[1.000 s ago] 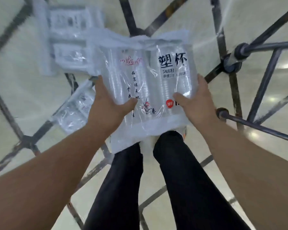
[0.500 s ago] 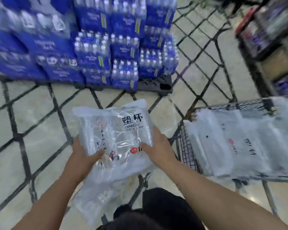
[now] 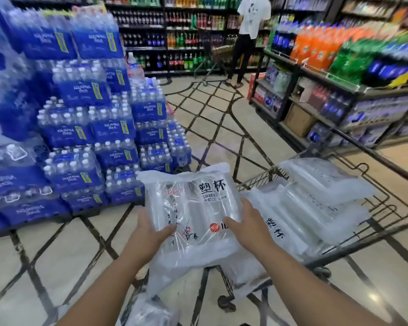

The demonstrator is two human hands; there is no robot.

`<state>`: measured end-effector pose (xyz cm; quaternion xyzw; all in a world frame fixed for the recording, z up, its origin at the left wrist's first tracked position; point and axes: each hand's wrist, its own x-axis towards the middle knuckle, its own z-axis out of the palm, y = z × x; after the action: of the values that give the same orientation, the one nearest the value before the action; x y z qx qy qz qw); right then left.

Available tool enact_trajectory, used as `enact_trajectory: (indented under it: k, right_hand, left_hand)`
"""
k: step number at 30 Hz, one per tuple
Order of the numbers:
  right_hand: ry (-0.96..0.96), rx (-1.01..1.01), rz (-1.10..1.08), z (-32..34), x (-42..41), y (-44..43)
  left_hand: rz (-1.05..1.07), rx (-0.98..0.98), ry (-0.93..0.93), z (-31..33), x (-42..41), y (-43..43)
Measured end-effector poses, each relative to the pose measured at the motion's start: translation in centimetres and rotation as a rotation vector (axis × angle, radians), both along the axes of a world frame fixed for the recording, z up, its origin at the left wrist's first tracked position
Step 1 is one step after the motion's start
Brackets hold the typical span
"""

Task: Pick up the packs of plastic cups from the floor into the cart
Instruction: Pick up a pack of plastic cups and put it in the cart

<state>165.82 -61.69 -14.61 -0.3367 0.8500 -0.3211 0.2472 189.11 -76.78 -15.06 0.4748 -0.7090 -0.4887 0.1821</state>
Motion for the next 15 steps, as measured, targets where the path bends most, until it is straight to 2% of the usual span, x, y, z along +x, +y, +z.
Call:
enact_trajectory:
  k: [8,15]
  right_hand:
    - [-0.051,0.101,-0.211,-1.0,-14.1,8.8]
    - [-0.18,0.142,-0.198,-4.5,-19.8,10.7]
  left_hand:
    - [-0.211,0.042,-0.073,-0.5,-17.2,4.8]
    - [-0.233,0.139,-0.169,-2.4,-22.6,6.9]
